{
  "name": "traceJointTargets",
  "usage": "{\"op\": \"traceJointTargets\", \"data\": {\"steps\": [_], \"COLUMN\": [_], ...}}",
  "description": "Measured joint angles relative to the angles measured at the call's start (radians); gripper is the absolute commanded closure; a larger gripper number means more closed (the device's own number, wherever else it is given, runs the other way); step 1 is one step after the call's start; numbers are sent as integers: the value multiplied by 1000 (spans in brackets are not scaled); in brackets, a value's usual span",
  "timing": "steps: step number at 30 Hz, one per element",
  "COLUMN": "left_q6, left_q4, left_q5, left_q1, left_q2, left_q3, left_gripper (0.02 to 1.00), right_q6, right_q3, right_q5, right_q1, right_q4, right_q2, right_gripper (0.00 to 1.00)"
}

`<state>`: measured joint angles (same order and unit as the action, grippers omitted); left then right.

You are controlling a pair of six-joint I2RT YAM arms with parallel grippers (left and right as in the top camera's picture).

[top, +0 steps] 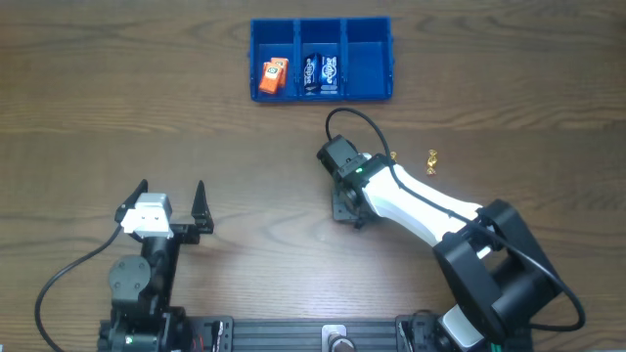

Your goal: Sort Candies Into Trays

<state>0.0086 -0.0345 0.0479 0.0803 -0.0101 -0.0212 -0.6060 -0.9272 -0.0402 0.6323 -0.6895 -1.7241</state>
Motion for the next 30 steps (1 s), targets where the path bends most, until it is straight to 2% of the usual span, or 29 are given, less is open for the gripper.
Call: {"op": "traceJointTargets", "data": {"steps": [3,11,16,19,23,28,30], "left_q6": [0,0,0,0,0,0,0], "left_q4": [0,0,0,0,0,0,0], "left_q5": [0,0,0,0,0,0,0], "left_q1": [0,0,0,0,0,0,0], "left_q2": [0,0,0,0,0,0,0], "left_q3": [0,0,0,0,0,0,0], "left_gripper": [20,20,23,20,20,20,23], "right_q6": [-6,-11,0,38,121,267,301], "right_q3": [0,-1,-55,-179,-426,-782,-853], "right_q5": [0,-2,-64,-123,-180,-222,-224], "right_q1": [0,-1,-13,-51,-154,-261,-273], "right_q4": [3,7,-71,-77,-63,-24,-27], "right_q2": [0,23,229,310,291,47,-46], "right_gripper": [965,965,965,965,965,967,965]}}
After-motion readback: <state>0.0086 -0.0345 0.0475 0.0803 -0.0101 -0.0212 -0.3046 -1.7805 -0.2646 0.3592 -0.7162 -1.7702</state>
